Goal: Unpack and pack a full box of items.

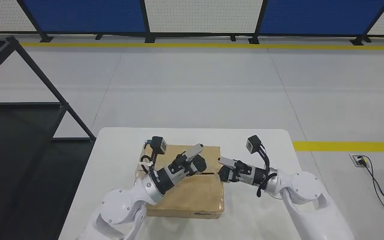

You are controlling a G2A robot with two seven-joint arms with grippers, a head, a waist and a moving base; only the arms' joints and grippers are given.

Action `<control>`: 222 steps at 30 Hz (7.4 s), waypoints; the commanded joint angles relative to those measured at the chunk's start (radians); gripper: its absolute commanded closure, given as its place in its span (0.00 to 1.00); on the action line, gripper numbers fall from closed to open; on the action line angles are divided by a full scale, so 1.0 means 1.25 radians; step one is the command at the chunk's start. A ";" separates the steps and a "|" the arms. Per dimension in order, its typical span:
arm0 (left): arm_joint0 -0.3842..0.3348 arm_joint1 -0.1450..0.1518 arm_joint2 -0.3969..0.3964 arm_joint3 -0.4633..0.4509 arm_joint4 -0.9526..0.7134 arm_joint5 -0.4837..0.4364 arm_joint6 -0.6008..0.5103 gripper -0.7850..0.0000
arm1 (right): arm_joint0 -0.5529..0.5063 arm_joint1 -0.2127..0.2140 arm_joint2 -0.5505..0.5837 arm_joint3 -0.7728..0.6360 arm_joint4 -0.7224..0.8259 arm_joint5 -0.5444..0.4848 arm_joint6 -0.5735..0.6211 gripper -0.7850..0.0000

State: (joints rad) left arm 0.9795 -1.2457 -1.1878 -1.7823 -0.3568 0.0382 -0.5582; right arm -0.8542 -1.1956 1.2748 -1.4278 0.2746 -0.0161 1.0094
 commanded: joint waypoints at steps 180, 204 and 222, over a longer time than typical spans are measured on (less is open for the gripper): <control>0.089 0.099 -0.248 0.124 0.041 0.120 -0.079 0.00 | -0.232 0.082 -0.220 -0.599 -1.233 -0.142 -0.124 0.00; 0.092 0.105 -0.244 0.122 0.030 0.115 -0.076 0.00 | -0.179 0.016 -0.335 -0.537 -1.509 0.136 -0.047 0.00; 0.090 0.109 -0.241 0.128 0.022 0.110 -0.074 0.00 | -0.197 -0.003 -0.270 -0.564 -1.420 0.059 -0.024 1.00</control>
State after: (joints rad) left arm 1.0920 -1.1095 -1.4889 -1.6231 -0.3281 0.1761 -0.6506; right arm -1.0993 -1.1989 0.9358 -2.1318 -1.4965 0.0607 0.9726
